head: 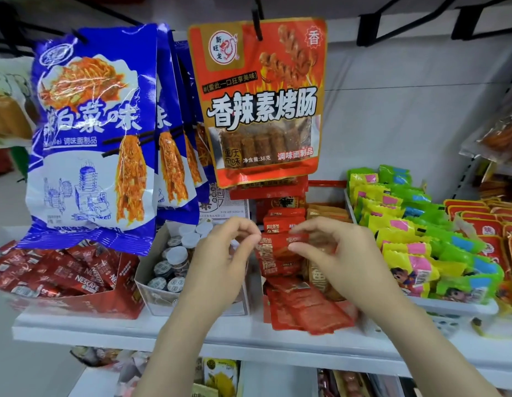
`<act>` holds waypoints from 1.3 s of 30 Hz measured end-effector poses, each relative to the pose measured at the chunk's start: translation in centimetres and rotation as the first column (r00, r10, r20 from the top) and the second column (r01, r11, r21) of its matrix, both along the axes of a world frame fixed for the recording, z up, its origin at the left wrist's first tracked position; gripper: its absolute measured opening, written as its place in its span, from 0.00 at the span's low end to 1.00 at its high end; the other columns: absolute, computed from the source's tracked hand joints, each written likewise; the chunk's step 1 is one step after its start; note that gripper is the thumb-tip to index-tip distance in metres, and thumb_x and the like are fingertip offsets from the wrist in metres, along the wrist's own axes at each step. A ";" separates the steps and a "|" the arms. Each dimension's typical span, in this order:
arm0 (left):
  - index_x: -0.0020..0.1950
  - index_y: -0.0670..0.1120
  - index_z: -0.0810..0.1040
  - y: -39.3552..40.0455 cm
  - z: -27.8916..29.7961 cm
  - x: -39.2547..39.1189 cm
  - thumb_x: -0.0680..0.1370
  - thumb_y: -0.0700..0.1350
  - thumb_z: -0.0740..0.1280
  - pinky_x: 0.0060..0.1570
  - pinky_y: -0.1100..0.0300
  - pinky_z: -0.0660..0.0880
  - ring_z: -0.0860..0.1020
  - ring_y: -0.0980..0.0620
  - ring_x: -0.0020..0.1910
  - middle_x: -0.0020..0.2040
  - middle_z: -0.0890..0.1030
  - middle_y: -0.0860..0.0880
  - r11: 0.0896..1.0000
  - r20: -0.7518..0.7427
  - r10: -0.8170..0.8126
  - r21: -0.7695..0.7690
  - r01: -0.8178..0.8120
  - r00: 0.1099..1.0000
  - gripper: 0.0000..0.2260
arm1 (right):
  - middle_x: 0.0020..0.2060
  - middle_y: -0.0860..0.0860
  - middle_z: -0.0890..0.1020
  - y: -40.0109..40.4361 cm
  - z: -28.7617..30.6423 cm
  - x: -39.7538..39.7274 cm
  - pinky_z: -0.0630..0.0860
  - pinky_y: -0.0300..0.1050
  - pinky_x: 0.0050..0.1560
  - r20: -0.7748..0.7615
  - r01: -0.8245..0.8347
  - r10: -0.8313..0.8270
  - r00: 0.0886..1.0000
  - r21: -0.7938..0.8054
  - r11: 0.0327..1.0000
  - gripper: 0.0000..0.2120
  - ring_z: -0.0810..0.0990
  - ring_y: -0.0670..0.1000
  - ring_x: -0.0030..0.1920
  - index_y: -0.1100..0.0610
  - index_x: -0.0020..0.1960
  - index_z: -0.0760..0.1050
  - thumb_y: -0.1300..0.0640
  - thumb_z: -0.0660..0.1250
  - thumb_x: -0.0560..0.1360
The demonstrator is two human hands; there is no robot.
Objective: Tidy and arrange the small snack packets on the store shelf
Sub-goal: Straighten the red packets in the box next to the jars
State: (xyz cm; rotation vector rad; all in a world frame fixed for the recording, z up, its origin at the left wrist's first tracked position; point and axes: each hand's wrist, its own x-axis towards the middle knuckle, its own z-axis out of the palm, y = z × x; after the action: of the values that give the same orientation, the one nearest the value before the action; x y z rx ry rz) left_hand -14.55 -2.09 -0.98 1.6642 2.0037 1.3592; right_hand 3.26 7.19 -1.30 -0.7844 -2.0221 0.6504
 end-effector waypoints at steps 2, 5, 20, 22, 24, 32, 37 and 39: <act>0.47 0.58 0.77 -0.2 0.0 0.2 0.79 0.47 0.67 0.40 0.74 0.70 0.78 0.65 0.42 0.43 0.82 0.61 0.998 0.166 -0.022 0.054 0.013 0.986 0.05 | 0.37 0.36 0.84 0.1 0.3 -0.2 0.74 0.27 0.43 -0.023 -0.009 0.008 1.000 -0.049 0.999 0.04 0.81 0.36 0.40 0.45 0.43 0.84 0.52 0.76 0.69; 0.60 0.59 0.73 -0.4 -0.8 0.6 0.75 0.49 0.72 0.49 0.64 0.78 0.81 0.62 0.49 0.51 0.83 0.58 0.995 0.418 -0.095 0.007 0.101 0.903 0.16 | 0.34 0.38 0.84 0.5 0.3 -0.5 0.79 0.39 0.43 -0.094 0.020 -0.032 0.995 -0.120 0.993 0.03 0.83 0.41 0.36 0.47 0.42 0.84 0.54 0.76 0.70; 0.65 0.58 0.77 -1.3 -3.5 4.6 0.78 0.40 0.66 0.63 0.57 0.69 0.72 0.56 0.63 0.63 0.77 0.59 0.930 -0.422 -0.359 -0.240 0.279 0.833 0.19 | 0.34 0.41 0.84 0.3 1.7 -0.9 0.79 0.35 0.43 -0.285 0.059 -0.089 0.954 -0.112 0.992 0.09 0.84 0.41 0.37 0.44 0.41 0.81 0.58 0.76 0.70; 0.59 0.56 0.81 -1.3 -3.5 3.7 0.80 0.45 0.66 0.56 0.55 0.74 0.77 0.57 0.56 0.57 0.81 0.58 0.955 -0.324 -0.282 -0.186 0.232 0.903 0.10 | 0.35 0.43 0.85 0.1 2.8 -0.4 0.80 0.37 0.44 -0.376 0.056 -0.089 0.922 -0.097 0.994 0.09 0.85 0.43 0.38 0.45 0.42 0.81 0.59 0.76 0.71; 0.55 0.52 0.81 -1.4 -3.4 2.9 0.78 0.58 0.66 0.50 0.55 0.76 0.78 0.59 0.49 0.51 0.82 0.57 0.968 -0.240 -0.225 -0.170 0.187 0.944 0.13 | 0.35 0.41 0.85 0.1 3.8 0.3 0.80 0.36 0.43 -0.407 0.069 -0.095 0.908 -0.078 0.995 0.10 0.84 0.42 0.37 0.44 0.40 0.81 0.58 0.76 0.71; 0.56 0.56 0.82 -1.1 -3.6 1.8 0.70 0.50 0.78 0.58 0.69 0.71 0.74 0.65 0.58 0.54 0.79 0.65 0.965 -0.240 -0.236 -0.169 0.199 0.942 0.16 | 0.29 0.35 0.80 -0.1 3.7 1.4 0.73 0.23 0.38 -0.147 0.204 -0.194 0.970 0.060 0.977 0.11 0.80 0.33 0.34 0.40 0.38 0.77 0.54 0.76 0.70; 0.50 0.50 0.85 -1.1 -3.4 1.9 0.73 0.40 0.75 0.44 0.73 0.70 0.78 0.65 0.48 0.47 0.83 0.59 0.958 -0.146 -0.267 -0.152 0.245 0.953 0.09 | 0.31 0.34 0.79 -0.2 3.7 1.7 0.75 0.27 0.40 -0.094 0.232 -0.224 0.970 0.082 0.969 0.09 0.80 0.33 0.36 0.42 0.39 0.77 0.53 0.76 0.71; 0.49 0.50 0.85 -1.2 -3.2 1.9 0.73 0.41 0.75 0.43 0.71 0.70 0.78 0.63 0.46 0.45 0.83 0.59 0.960 -0.121 -0.246 -0.165 0.225 0.962 0.07 | 0.30 0.33 0.78 -0.1 3.8 1.9 0.74 0.26 0.40 -0.103 0.250 -0.241 0.965 0.085 0.964 0.11 0.79 0.32 0.36 0.40 0.37 0.76 0.52 0.76 0.70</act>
State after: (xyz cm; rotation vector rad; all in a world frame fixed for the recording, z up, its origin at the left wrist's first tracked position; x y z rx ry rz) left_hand -12.67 -3.30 -4.21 1.9025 1.8522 1.0106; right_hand 5.12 7.10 2.51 -0.9124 -1.8212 0.4335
